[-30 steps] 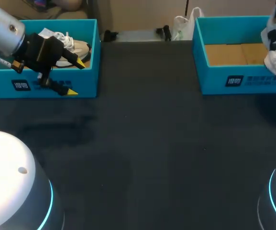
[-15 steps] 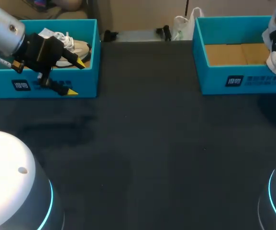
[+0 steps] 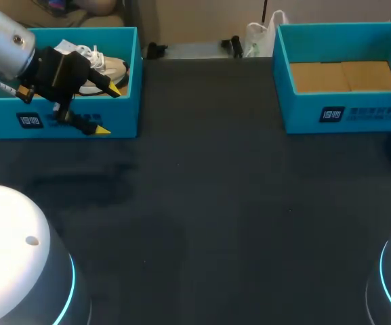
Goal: Take the shoe out of the shoebox, open the shoe tongue, remove and reinsert the insole, then place the shoe into the shoebox
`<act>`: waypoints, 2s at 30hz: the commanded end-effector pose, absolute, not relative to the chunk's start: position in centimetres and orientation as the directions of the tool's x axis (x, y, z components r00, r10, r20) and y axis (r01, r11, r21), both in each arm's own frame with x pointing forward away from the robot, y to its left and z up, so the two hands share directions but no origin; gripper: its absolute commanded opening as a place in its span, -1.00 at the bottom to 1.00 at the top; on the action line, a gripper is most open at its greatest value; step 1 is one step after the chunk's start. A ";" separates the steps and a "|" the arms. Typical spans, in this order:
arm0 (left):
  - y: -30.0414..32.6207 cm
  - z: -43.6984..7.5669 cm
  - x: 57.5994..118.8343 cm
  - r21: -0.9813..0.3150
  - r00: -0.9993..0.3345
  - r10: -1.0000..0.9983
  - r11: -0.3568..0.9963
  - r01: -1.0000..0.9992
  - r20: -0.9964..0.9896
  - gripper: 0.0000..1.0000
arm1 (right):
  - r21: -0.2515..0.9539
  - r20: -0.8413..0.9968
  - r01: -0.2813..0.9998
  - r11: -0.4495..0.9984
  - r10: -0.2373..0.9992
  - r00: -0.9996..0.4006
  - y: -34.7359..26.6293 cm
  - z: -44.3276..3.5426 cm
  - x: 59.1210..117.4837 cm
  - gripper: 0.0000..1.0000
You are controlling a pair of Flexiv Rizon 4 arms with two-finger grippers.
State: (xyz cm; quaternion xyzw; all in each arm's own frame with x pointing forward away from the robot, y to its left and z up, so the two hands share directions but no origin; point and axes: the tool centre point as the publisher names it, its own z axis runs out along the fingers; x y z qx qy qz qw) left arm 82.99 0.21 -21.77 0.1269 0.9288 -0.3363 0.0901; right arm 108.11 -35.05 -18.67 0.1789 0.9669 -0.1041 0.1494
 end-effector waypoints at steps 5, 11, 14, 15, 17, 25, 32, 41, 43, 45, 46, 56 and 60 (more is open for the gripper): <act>0.2 -21.7 83.0 -0.599 -0.952 0.176 0.744 0.296 -0.252 1.00 | -0.075 -0.338 0.770 0.634 0.710 -0.618 -36.0 -17.9 106.4 -1.00; 0.2 -21.7 83.0 -0.599 -0.952 0.176 0.744 0.296 -0.252 1.00 | 0.046 -0.253 0.944 0.326 0.918 -0.304 -36.7 -17.4 105.2 -1.00; 0.2 -21.7 83.0 -0.599 -0.952 0.176 0.744 0.296 -0.252 1.00 | 0.070 -0.270 0.979 0.191 0.949 -0.166 -36.8 -17.2 105.2 -1.00; 0.2 -21.7 83.0 -0.599 -0.952 0.176 0.744 0.296 -0.252 1.00 | 0.076 -0.278 0.984 0.159 0.952 -0.132 -36.8 -17.2 105.2 -1.00; 0.2 -21.7 83.0 -0.599 -0.952 0.176 0.744 0.296 -0.252 1.00 | 0.088 -0.296 0.991 0.099 0.953 -0.069 -36.8 -17.1 105.2 -1.00; 0.2 -21.7 83.0 -0.599 -0.952 0.176 0.744 0.296 -0.252 1.00 | 0.025 -0.281 0.953 -0.303 0.912 0.297 -36.7 -17.6 103.8 -1.00; 0.2 -21.7 83.0 -0.599 -0.952 0.176 0.744 0.296 -0.252 1.00 | 0.046 -0.275 0.943 -0.328 0.904 0.328 -36.8 -17.8 103.7 -1.00; 0.2 -21.7 83.0 -0.599 -0.952 0.176 0.744 0.296 -0.252 1.00 | 0.046 -0.275 0.943 -0.328 0.904 0.328 -36.8 -17.8 103.7 -1.00; 0.2 -21.7 83.0 -0.599 -0.952 0.176 0.744 0.296 -0.252 1.00 | 0.046 -0.275 0.943 -0.328 0.904 0.328 -36.8 -17.8 103.7 -1.00; 0.2 -21.7 83.0 -0.599 -0.952 0.176 0.744 0.296 -0.252 1.00 | 0.046 -0.275 0.943 -0.328 0.904 0.328 -36.8 -17.8 103.7 -1.00; 0.2 -21.7 83.0 -0.599 -0.952 0.176 0.744 0.296 -0.252 1.00 | 0.046 -0.275 0.943 -0.328 0.904 0.328 -36.8 -17.8 103.7 -1.00; 0.2 -21.7 83.0 -0.599 -0.952 0.176 0.744 0.296 -0.252 1.00 | 0.103 -0.280 0.954 -0.281 0.912 0.299 -36.1 -17.9 104.2 -1.00; 0.2 -21.7 83.0 -0.599 -0.952 0.176 0.744 0.296 -0.252 1.00 | 0.102 -0.290 0.966 -0.240 0.921 0.259 -35.6 -18.4 104.4 -1.00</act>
